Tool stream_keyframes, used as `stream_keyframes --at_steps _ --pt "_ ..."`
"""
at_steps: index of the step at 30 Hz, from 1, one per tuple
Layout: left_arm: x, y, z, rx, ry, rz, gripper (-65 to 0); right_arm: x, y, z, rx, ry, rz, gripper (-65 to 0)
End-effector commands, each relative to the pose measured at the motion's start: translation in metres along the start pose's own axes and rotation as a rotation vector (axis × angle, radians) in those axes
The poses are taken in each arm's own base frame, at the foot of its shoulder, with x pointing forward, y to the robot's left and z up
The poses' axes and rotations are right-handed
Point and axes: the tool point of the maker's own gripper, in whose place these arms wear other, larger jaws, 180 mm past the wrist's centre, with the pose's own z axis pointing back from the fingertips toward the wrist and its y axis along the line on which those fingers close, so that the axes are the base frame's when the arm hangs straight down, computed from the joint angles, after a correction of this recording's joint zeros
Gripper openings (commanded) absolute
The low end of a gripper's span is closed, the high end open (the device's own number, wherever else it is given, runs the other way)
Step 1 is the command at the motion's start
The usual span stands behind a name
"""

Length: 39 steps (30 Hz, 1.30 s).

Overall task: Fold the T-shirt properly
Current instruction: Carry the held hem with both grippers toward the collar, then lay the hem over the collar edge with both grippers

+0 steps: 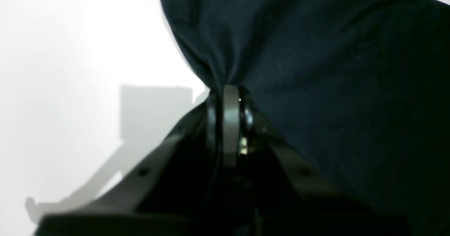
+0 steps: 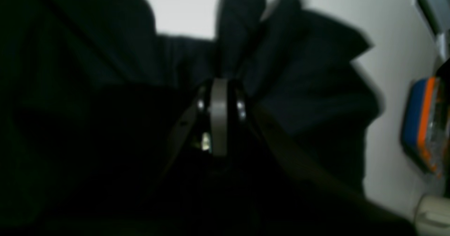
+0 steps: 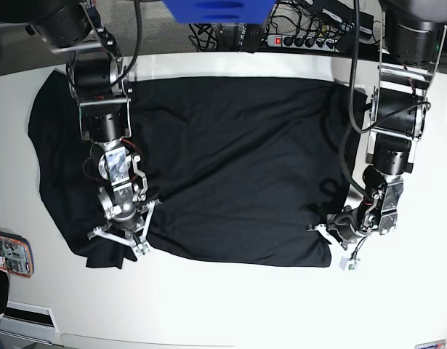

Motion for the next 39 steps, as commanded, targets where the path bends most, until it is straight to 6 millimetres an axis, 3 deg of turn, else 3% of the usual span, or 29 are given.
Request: stream_keyframes --at_steps 1,4,6,12,16,23,27,33,36,39 --pt "0.004 0.002 0.001 0.004 0.011 0.003 -65.0 0.019 -0.016 0.002 -0.03 -0.038 -0.001 -65.0" --pt "0.002 0.001 0.0 0.004 0.017 -0.005 -65.0 0.018 -0.015 0.002 -0.029 -0.034 -0.001 -65.0" --pt "0.014 -0.003 0.003 -0.003 -0.012 -0.023 -65.0 0.019 -0.016 0.002 -0.032 -0.037 -0.001 -65.0" --pt "0.02 -0.015 0.018 -0.02 -0.09 -0.105 -65.0 0.054 -0.036 0.017 -0.084 -0.134 -0.009 -65.0" --pt "0.024 -0.014 0.03 0.023 -0.138 -0.122 -65.0 0.058 -0.039 0.019 -0.09 -0.145 -0.012 -65.0" --pt "0.038 -0.037 0.052 -0.013 -0.225 -0.203 -65.0 0.078 -0.051 0.031 -0.123 -0.206 -0.022 -65.0" --pt "0.036 -0.047 0.062 -0.031 -0.247 -0.236 -65.0 0.061 -0.049 0.037 -0.132 -0.165 -0.033 -65.0" --pt "0.031 -0.049 0.094 -0.033 -0.334 -0.218 -65.0 0.063 -0.06 0.05 -0.166 -0.183 -0.041 -65.0" --pt "0.019 -0.054 0.11 -0.021 -0.355 -0.251 -65.0 0.046 -0.064 0.053 -0.179 -0.164 -0.064 -65.0" --pt "0.004 -0.058 0.12 -0.02 -0.356 -0.26 -65.0 0.043 -0.079 0.058 -0.212 -0.169 -0.101 -65.0"
